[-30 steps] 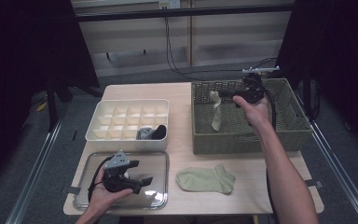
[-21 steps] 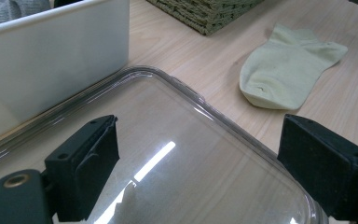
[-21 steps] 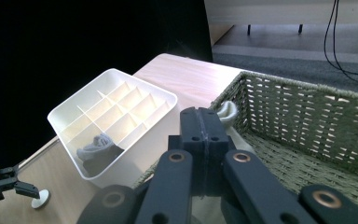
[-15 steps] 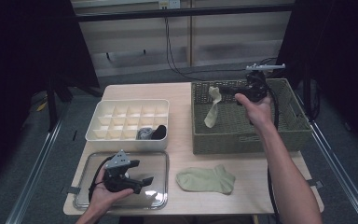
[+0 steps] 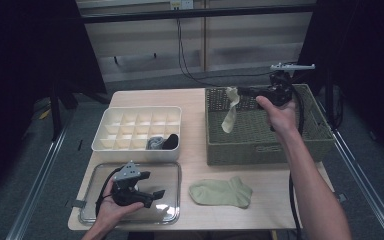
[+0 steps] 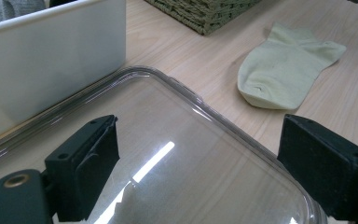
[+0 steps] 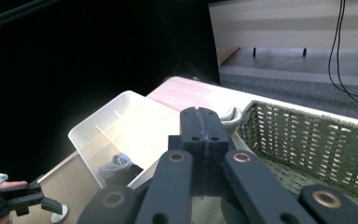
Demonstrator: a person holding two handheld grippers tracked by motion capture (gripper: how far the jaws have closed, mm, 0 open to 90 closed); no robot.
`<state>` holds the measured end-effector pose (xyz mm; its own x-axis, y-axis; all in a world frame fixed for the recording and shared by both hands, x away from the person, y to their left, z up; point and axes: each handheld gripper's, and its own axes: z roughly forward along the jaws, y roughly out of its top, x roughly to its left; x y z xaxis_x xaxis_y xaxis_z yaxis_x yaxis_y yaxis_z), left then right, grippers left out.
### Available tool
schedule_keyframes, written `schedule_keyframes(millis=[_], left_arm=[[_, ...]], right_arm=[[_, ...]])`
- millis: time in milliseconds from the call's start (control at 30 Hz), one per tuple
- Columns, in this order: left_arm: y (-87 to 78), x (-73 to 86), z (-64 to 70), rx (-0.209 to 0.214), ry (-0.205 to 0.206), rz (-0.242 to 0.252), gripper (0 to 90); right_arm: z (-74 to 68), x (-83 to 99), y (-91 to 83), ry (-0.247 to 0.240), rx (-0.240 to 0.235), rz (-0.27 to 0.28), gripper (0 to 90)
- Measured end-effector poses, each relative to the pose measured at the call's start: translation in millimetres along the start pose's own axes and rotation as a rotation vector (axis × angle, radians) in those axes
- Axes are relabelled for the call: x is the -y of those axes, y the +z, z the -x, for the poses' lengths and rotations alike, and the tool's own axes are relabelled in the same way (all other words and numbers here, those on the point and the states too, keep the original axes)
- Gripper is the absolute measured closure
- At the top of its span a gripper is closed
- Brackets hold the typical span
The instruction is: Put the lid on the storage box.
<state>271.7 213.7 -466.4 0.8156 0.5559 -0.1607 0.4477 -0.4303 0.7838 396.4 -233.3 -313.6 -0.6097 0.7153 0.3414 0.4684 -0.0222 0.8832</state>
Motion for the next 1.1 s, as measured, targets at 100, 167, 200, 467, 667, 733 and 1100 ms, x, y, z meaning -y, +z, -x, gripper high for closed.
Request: schedule_keyframes(millis=[100,167,200,467,667,733,1100], left_arm=[[1.1,-0.1,0.4,0.005,0.004,0.003,11.9],[1.7,-0.4,0.9,0.004,0.006,-0.002,11.9],[2.2,-0.4,1.1,0.002,0.007,-0.005,12.3],[3.9,-0.8,2.4,0.007,0.008,-0.008,12.0],[4.4,-1.0,2.8,0.007,0.008,-0.005,11.8],[4.7,-1.1,2.8,0.007,0.007,-0.005,11.9],[7.2,-2.0,3.4,0.013,0.009,-0.008,11.7]], right_arm=[[-3.0,-3.6,-4.2,-0.008,-0.004,0.012,90.0],[-4.4,-4.5,-6.2,-0.008,-0.011,0.013,90.0],[-5.5,-4.9,-7.4,-0.011,-0.007,0.014,90.0],[-14.2,-10.8,-19.2,-0.02,-0.03,0.053,90.0],[-22.8,-14.8,-28.2,-0.032,-0.047,0.075,90.0],[-26.1,-14.3,-29.9,-0.033,-0.054,0.077,90.0],[-49.1,-18.8,-41.1,-0.068,-0.091,0.097,90.0]])
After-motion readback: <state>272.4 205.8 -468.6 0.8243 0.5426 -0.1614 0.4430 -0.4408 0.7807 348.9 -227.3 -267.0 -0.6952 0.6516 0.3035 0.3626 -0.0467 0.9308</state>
